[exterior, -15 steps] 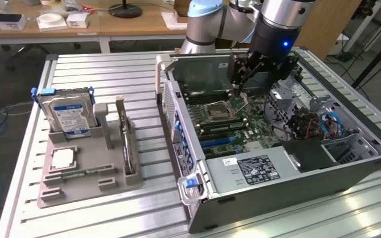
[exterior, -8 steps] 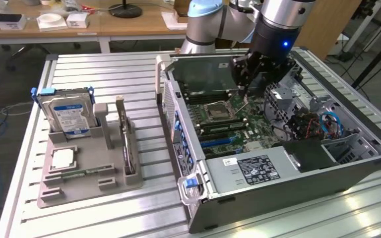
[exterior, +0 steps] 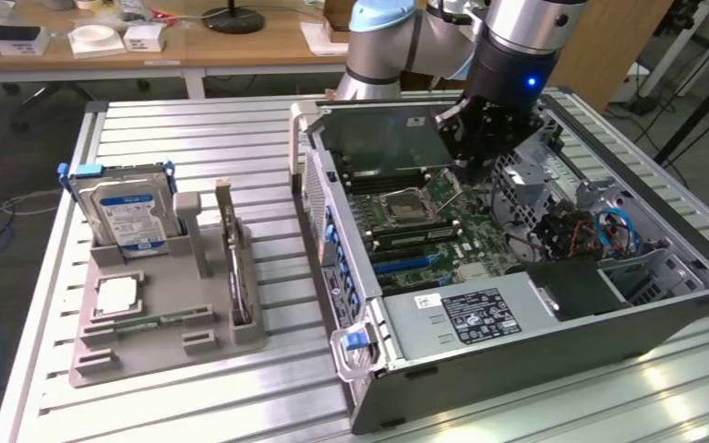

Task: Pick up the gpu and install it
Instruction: 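Reach for the gpu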

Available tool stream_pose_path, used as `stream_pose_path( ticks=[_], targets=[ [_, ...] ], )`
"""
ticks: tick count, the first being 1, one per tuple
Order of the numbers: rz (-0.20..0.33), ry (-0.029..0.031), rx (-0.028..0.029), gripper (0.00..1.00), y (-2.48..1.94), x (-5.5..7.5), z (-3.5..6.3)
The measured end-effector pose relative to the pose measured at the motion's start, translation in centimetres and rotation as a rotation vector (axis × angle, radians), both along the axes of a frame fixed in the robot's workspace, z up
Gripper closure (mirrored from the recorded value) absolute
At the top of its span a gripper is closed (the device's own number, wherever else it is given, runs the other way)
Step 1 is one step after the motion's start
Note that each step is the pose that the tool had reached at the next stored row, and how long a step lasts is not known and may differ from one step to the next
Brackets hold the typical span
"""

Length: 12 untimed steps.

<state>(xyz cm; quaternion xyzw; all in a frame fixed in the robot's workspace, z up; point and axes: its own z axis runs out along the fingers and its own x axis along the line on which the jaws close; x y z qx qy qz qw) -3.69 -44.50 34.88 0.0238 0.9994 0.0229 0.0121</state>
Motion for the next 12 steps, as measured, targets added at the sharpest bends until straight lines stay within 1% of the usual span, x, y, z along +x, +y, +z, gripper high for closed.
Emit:
stream_pose_path(
  ticks=[2, 3, 4, 9, 12],
  targets=[
    [0.000, -0.0001, 0.0001, 0.85, 0.00, 0.0, 0.00],
    [0.000, 0.0000, 0.0000, 0.85, 0.00, 0.0, 0.00],
    [-0.001, 0.0000, -0.0001, 0.89, 0.06, -0.1, 0.01],
    [-0.001, 0.0016, 0.0000, 0.89, 0.51, -1.2, 0.40],
    [0.000, 0.0017, 0.0001, 0.89, 0.56, -2.3, 0.53]
  ],
)
